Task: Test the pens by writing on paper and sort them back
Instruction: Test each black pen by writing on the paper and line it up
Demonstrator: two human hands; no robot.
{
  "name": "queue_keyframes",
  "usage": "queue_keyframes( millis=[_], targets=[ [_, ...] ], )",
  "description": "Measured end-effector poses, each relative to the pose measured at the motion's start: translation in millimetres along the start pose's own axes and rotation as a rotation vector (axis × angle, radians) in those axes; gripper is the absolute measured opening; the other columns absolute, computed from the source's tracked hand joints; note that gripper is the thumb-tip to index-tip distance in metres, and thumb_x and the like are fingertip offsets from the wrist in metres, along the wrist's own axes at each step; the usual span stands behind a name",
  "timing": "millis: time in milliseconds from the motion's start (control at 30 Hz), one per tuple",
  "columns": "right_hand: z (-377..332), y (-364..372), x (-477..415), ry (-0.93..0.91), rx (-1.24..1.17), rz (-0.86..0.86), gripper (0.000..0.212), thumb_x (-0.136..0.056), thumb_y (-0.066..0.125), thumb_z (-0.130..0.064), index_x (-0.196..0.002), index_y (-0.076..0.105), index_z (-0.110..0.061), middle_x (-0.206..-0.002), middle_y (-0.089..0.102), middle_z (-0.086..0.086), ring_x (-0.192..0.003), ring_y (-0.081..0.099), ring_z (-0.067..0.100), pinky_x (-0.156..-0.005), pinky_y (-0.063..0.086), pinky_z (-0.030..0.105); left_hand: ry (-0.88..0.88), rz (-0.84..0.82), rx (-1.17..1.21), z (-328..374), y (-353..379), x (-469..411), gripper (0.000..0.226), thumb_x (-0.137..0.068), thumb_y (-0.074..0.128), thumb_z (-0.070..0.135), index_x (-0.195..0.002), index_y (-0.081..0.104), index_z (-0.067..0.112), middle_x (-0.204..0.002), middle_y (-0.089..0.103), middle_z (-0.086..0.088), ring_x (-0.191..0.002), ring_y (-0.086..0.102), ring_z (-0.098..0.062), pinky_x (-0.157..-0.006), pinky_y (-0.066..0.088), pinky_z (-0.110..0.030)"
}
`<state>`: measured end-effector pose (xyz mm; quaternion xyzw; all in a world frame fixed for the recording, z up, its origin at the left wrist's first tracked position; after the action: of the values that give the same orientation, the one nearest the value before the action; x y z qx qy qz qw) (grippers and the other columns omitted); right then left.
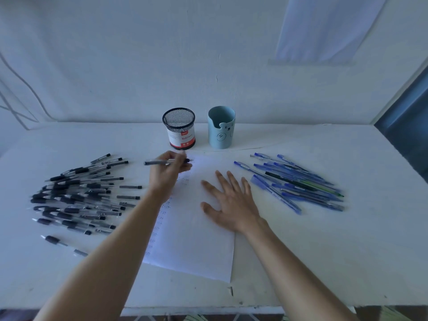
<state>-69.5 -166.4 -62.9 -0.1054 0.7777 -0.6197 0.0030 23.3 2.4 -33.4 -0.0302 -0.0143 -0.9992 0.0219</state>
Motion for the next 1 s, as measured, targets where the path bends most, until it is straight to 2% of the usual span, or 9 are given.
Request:
queue_keyframes(
  millis=[33,100,167,300,433,500,600,833,1000],
  targets=[
    [-0.2,0.0,-0.4,0.002,0.003,0.007,0.068,-0.091,0.02,-0.071,-0.154,0.007,-0.049,-0.167,-0.005,-0.004,-0.153,-0.011,0.022,-0.12,-0.011,0.053,0.013,-0.009,-0.076,-1.0,-1.0,0.6,0.017,-0.092,0.072,0.017,-0.084,0.066,0.004,-0.079,0.074,-0.009,-0.072,0.072,-0.025,-0.073,0.06,-0.034],
    [-0.1,-0.6,-0.9,0.006,0.002,0.018,0.068,-0.091,0.023,-0.07,-0.154,0.01,-0.048,-0.167,-0.003,-0.004,-0.153,-0.009,0.022,-0.12,-0.01,0.053,0.034,-0.009,-0.174,-1.6,-2.6,2.9,0.013,-0.084,0.078,0.009,-0.084,0.065,0.005,-0.079,0.073,-0.012,-0.07,0.071,-0.022,-0.062,0.057,-0.028],
    [0.1,-1.3,-0.5,0.012,-0.004,0.027,0.067,-0.092,0.026,-0.069,-0.154,0.012,-0.048,-0.167,-0.002,-0.004,-0.153,-0.008,0.022,-0.12,-0.009,0.053,0.051,0.004,-0.211,0.7,-4.3,4.2,0.015,-0.082,0.079,0.006,-0.082,0.064,0.005,-0.078,0.072,-0.014,-0.069,0.069,-0.021,-0.054,0.055,-0.027],
    [-0.2,-1.6,-1.0,0.018,-0.01,0.045,0.078,-0.079,0.01,-0.074,-0.153,0.013,-0.048,-0.167,0.0,-0.005,-0.153,-0.006,0.021,-0.12,-0.007,0.054,0.043,0.038,-0.267,3.4,-10.0,0.4,0.024,-0.081,0.071,0.0,-0.066,0.053,0.006,-0.06,0.068,-0.011,-0.05,0.057,-0.029,-0.041,0.042,-0.026],
    [0.4,-1.0,-1.5,0.021,-0.004,0.059,0.078,-0.079,0.011,-0.074,-0.152,0.014,-0.048,-0.167,0.001,-0.004,-0.153,-0.005,0.022,-0.12,-0.004,0.055,-0.006,0.13,-0.211,0.7,-19.6,3.0,0.039,-0.067,0.056,-0.008,-0.047,0.036,0.019,-0.042,0.043,-0.008,-0.041,0.04,-0.021,-0.044,0.029,-0.027],
    [0.1,-1.7,-1.4,0.02,-0.002,0.072,0.077,-0.08,0.012,-0.074,-0.152,0.016,-0.047,-0.167,0.002,-0.004,-0.153,-0.003,0.022,-0.12,-0.003,0.055,0.005,0.157,-0.226,-0.2,-22.6,2.9,0.032,-0.062,0.053,-0.003,-0.048,0.032,0.017,-0.044,0.035,-0.006,-0.045,0.036,-0.019,-0.045,0.028,-0.029],
    [-0.5,-2.8,-1.1,0.024,-0.004,0.08,0.08,-0.078,0.01,-0.074,-0.152,0.017,-0.047,-0.167,0.003,-0.004,-0.153,-0.002,0.022,-0.12,-0.003,0.054,0.073,0.174,-0.36,5.5,-24.2,4.1,0.023,-0.056,0.052,0.005,-0.054,0.031,0.013,-0.052,0.031,-0.005,-0.051,0.032,-0.018,-0.047,0.028,-0.031],
    [0.2,-2.0,-1.4,0.03,-0.011,0.082,0.079,-0.077,0.011,-0.074,-0.151,0.017,-0.048,-0.167,0.003,-0.005,-0.153,-0.002,0.021,-0.121,-0.003,0.054,0.102,0.179,-0.513,7.0,-22.0,7.0,0.019,-0.066,0.049,-0.007,-0.065,0.03,-0.001,-0.057,0.03,-0.007,-0.054,0.026,-0.019,-0.038,0.017,-0.024],
    [0.0,-2.4,-1.4,0.034,-0.014,0.084,0.08,-0.076,0.01,-0.074,-0.151,0.017,-0.048,-0.167,0.003,-0.005,-0.153,-0.002,0.021,-0.121,-0.003,0.054,0.11,0.152,-0.575,10.2,-15.8,8.1,0.029,-0.066,0.046,-0.008,-0.06,0.026,0.013,-0.059,0.027,-0.007,-0.058,0.023,-0.019,-0.039,0.016,-0.025]
  ],
)
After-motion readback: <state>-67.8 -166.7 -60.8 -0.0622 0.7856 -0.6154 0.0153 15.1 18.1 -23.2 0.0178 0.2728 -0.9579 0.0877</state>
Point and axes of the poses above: each hand's wrist, its own x-axis away from the middle knuckle, its own y-axis out of the palm, z = x × y, the point moved 8 cm from there along -x, towards the middle knuckle
